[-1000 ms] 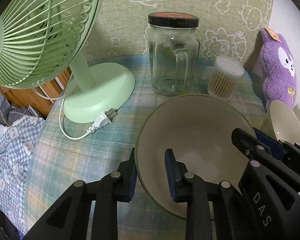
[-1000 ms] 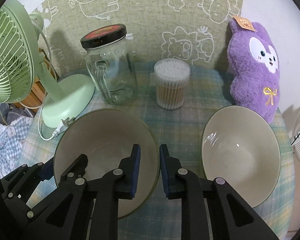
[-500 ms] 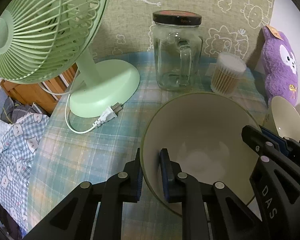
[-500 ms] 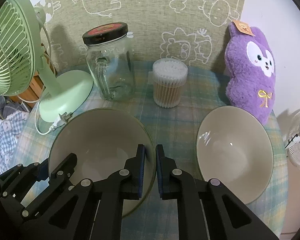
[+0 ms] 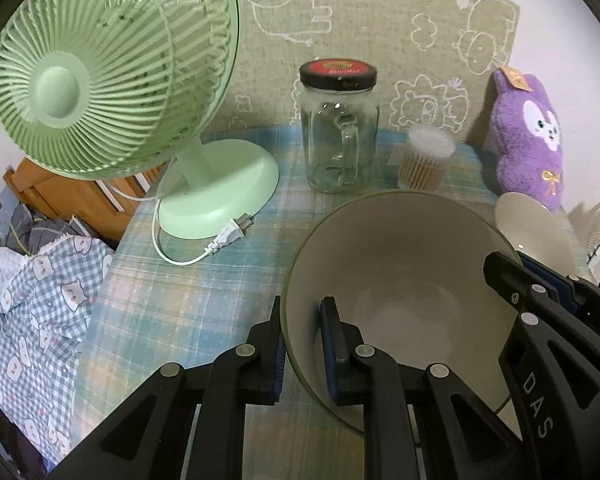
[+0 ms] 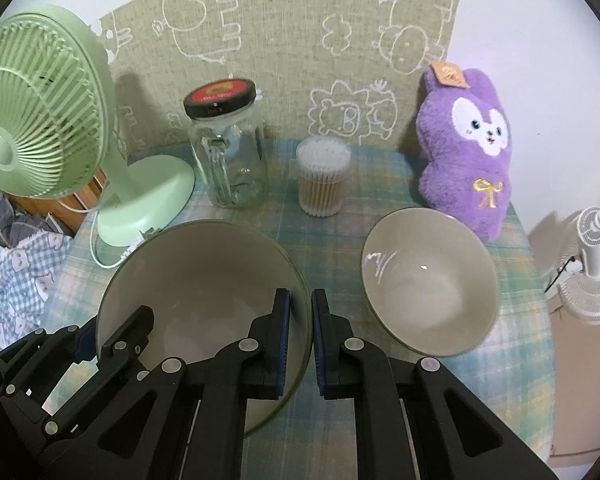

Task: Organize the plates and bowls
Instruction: 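Lift the gripped bowl and carry it toward the placed bowl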

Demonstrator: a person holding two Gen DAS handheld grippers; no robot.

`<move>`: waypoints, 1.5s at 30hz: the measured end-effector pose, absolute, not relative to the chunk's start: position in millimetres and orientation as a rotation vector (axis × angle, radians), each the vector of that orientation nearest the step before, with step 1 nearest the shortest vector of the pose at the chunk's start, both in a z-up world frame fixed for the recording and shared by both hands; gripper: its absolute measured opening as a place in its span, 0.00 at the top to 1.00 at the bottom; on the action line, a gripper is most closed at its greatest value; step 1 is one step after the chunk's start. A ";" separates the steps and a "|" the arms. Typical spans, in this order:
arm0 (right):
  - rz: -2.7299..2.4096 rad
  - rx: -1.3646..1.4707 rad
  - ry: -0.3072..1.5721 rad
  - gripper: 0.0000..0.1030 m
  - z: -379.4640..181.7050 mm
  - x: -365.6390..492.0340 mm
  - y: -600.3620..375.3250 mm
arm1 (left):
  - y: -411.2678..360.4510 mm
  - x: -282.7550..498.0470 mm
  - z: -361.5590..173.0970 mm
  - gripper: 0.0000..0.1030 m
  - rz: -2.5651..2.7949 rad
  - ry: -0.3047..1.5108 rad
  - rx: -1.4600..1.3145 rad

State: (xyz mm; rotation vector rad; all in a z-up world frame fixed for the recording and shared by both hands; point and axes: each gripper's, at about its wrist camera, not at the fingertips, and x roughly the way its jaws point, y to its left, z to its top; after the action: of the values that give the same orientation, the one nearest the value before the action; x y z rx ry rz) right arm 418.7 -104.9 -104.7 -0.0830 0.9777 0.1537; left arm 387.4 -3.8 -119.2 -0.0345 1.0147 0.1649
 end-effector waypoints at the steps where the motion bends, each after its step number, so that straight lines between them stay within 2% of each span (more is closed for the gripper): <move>1: 0.149 -0.081 0.974 0.86 -100.7 415.3 -105.5 | -4.0 384.2 -115.7 0.87 0.161 1.010 -0.034; 28: 0.029 -0.025 0.861 0.86 5.0 274.1 -87.5 | 16.4 264.1 -18.3 0.87 0.054 0.880 0.009; 37: 0.007 -0.015 0.852 0.86 11.9 221.2 -81.1 | 22.2 217.0 -11.5 0.87 0.033 0.852 0.052; 45: -0.014 -0.001 0.883 0.86 -6.0 181.4 -72.7 | 31.8 184.6 -29.9 0.87 0.013 0.896 0.038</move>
State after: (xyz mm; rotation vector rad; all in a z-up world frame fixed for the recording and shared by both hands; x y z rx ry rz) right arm 181.4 -72.7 -6.0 -0.0010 0.8828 -0.0136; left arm 184.6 31.8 -29.9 0.0384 0.8956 0.0132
